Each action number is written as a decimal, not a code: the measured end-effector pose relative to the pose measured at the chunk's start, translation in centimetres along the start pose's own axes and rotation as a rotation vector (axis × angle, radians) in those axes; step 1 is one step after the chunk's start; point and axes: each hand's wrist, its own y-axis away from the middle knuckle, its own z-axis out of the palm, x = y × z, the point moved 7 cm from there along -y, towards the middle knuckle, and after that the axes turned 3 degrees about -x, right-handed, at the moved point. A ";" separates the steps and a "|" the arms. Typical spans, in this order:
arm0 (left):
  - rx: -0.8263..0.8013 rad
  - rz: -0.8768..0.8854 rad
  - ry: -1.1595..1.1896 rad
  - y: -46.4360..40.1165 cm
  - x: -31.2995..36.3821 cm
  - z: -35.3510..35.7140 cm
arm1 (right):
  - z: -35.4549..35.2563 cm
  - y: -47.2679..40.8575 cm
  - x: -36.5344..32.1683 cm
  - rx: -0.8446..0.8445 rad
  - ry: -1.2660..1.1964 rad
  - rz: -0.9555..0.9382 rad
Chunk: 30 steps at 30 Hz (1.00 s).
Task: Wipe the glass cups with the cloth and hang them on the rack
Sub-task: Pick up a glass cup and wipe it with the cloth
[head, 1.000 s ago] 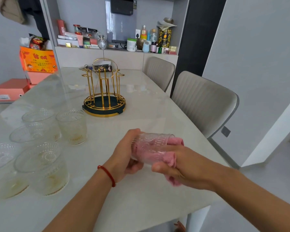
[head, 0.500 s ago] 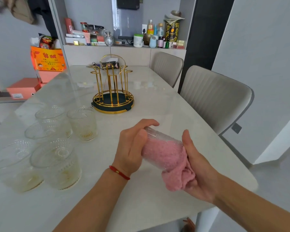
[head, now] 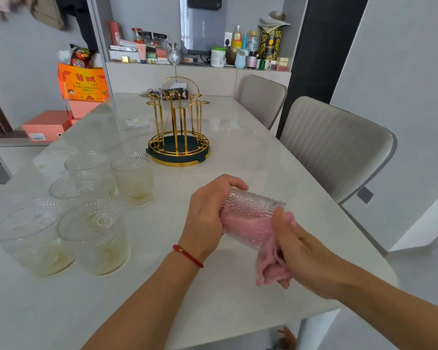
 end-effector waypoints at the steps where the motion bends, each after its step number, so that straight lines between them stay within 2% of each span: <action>1: -0.008 0.085 -0.061 0.0 0.2 -0.1 | 0.4 0.1 0.7 -0.013 -0.253 0.081; 3: -0.036 0.234 -0.173 0.3 0.8 -0.1 | 1.5 0.3 0.7 -0.025 -0.776 0.133; 4: -0.048 0.306 -0.211 0.5 1.1 -0.1 | 1.5 0.2 0.4 -0.027 -0.926 0.123; 6: -0.090 0.343 -0.241 0.5 1.0 0.0 | 1.7 0.1 0.4 -0.051 -0.930 0.121; 8: -0.148 0.217 -0.200 0.2 0.3 0.3 | 0.3 0.1 0.7 0.020 -0.549 0.131; 10: -0.168 -0.158 -0.016 0.0 -1.4 0.9 | -1.7 0.4 0.0 0.110 -0.026 0.087; 12: -0.111 -0.586 0.207 1.0 -3.2 1.5 | -1.7 0.6 -2.7 0.077 0.417 -0.165; 13: -0.085 -0.678 0.238 1.4 -3.6 1.7 | -1.1 0.9 -3.6 0.034 0.546 -0.272; 14: -0.066 -0.701 0.235 1.5 -3.6 1.8 | -0.6 1.0 -4.0 -0.005 0.581 -0.294; 16: -0.028 -0.614 0.192 1.4 -2.9 1.5 | -0.1 0.6 -2.8 -0.078 0.482 -0.193; 19: -0.023 -0.335 0.078 0.7 -1.2 1.0 | 0.1 0.7 -1.3 -0.037 0.187 -0.050; 20: -0.018 -0.229 0.055 0.5 -0.7 0.8 | -0.1 0.8 -0.7 -0.035 0.023 0.028; 22: -0.017 -0.028 0.011 0.4 0.1 0.5 | 0.6 1.0 0.3 -0.096 -0.520 0.123; 24: -0.055 0.116 -0.019 0.6 0.4 0.5 | 1.7 0.8 0.4 -0.125 -0.991 0.119; 25: -0.080 0.150 -0.035 0.5 0.6 0.6 | 2.1 0.7 -0.2 -0.147 -1.099 0.089; 28: -0.129 0.119 -0.032 0.6 0.2 0.9 | 1.4 0.6 1.2 -0.039 -0.995 0.121; 30: -0.159 -0.045 0.021 0.4 -0.4 1.1 | 0.4 0.5 1.0 -0.007 -0.643 0.107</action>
